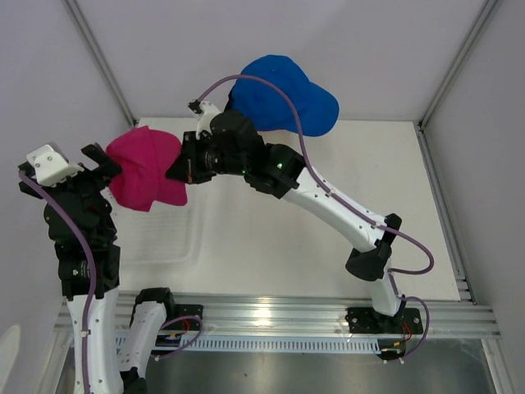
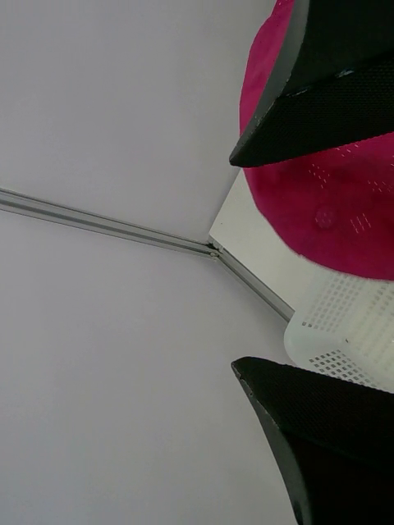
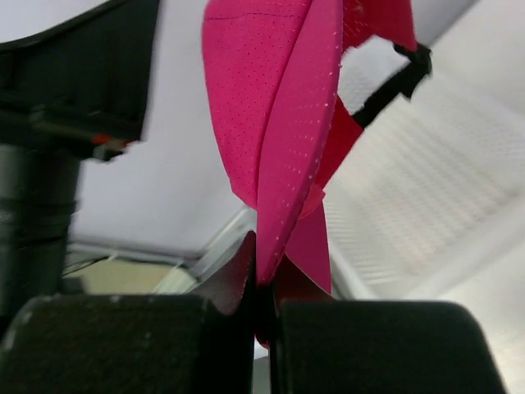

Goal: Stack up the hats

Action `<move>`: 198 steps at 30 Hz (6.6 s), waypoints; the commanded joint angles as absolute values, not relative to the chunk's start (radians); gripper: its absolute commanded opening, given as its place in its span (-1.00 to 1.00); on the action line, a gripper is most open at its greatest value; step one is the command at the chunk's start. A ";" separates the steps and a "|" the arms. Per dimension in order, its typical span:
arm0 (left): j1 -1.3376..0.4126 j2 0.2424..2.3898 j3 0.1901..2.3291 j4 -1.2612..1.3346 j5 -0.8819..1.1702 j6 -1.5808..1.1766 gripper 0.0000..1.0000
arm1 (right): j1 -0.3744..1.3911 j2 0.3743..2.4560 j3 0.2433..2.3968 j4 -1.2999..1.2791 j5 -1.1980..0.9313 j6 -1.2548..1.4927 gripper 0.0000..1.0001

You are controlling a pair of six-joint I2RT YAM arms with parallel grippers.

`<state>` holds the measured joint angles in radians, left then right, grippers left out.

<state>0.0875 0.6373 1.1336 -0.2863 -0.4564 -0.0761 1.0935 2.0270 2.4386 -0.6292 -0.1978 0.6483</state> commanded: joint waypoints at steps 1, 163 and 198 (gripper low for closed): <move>0.092 0.620 1.120 -0.227 -0.431 -0.086 0.99 | 1.074 2.010 2.453 -0.634 -0.009 0.548 -1.00; 0.092 0.882 1.063 -0.149 -0.169 -0.278 0.97 | 0.092 1.781 2.036 0.153 -1.161 1.264 -1.00; 0.091 0.914 1.065 -0.141 -0.173 -0.275 0.96 | 0.026 1.953 2.221 -0.343 -1.204 0.941 -1.00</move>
<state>0.0875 0.9123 1.0416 -0.1806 -0.1768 -0.2707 0.0479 1.9396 2.1647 -0.2092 -1.2224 1.0729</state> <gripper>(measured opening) 0.985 0.019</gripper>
